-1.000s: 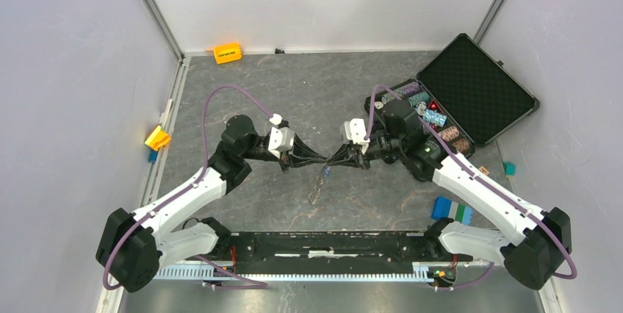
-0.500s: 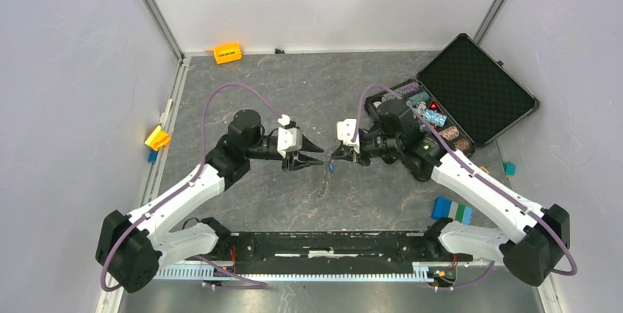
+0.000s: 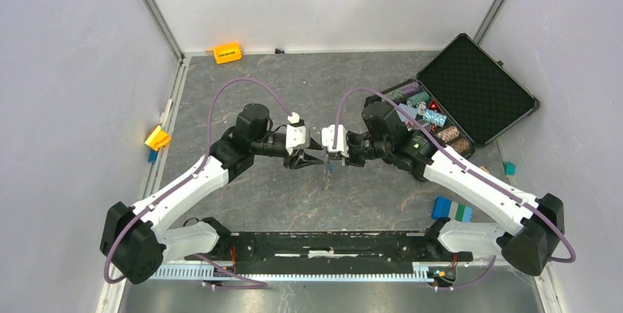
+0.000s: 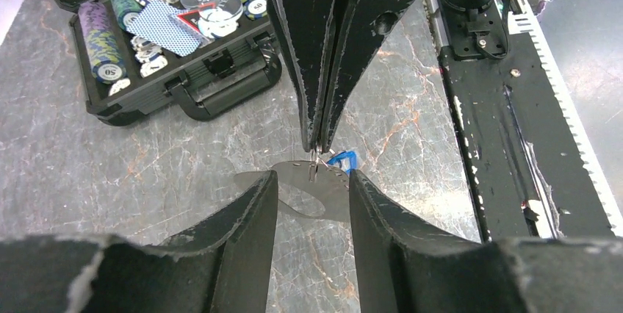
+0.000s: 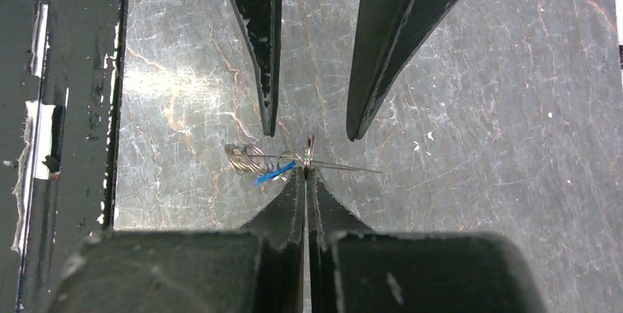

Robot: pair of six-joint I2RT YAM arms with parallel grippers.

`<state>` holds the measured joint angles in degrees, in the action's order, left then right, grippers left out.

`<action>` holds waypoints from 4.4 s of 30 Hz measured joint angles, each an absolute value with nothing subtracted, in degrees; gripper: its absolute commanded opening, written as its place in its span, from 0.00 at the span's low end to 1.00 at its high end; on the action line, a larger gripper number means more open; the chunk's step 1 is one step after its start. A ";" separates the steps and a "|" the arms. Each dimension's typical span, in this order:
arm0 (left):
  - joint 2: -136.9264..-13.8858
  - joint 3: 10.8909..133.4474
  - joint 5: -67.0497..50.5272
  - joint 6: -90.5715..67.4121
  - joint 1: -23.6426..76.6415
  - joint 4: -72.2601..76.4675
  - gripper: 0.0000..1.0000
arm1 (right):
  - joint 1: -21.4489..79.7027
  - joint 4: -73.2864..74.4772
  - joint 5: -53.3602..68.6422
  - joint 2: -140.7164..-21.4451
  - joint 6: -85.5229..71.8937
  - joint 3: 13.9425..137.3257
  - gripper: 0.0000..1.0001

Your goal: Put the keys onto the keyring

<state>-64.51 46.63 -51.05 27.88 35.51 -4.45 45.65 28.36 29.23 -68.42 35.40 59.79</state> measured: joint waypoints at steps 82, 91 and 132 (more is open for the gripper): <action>-62.19 33.12 -60.69 6.31 33.82 30.26 0.02 | 36.21 22.74 56.97 -70.57 27.99 56.42 0.05; -62.22 32.91 -63.07 6.20 33.76 32.80 0.02 | 36.21 21.43 58.26 -71.61 26.33 56.42 0.04; -64.38 29.61 -60.03 -5.50 33.71 44.51 0.02 | 36.21 7.35 56.27 -62.28 25.80 46.33 0.36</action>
<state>-64.38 29.61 -60.03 -5.50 33.71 44.51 36.21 7.35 56.27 -62.28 25.80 46.33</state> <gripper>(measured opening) 0.033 0.346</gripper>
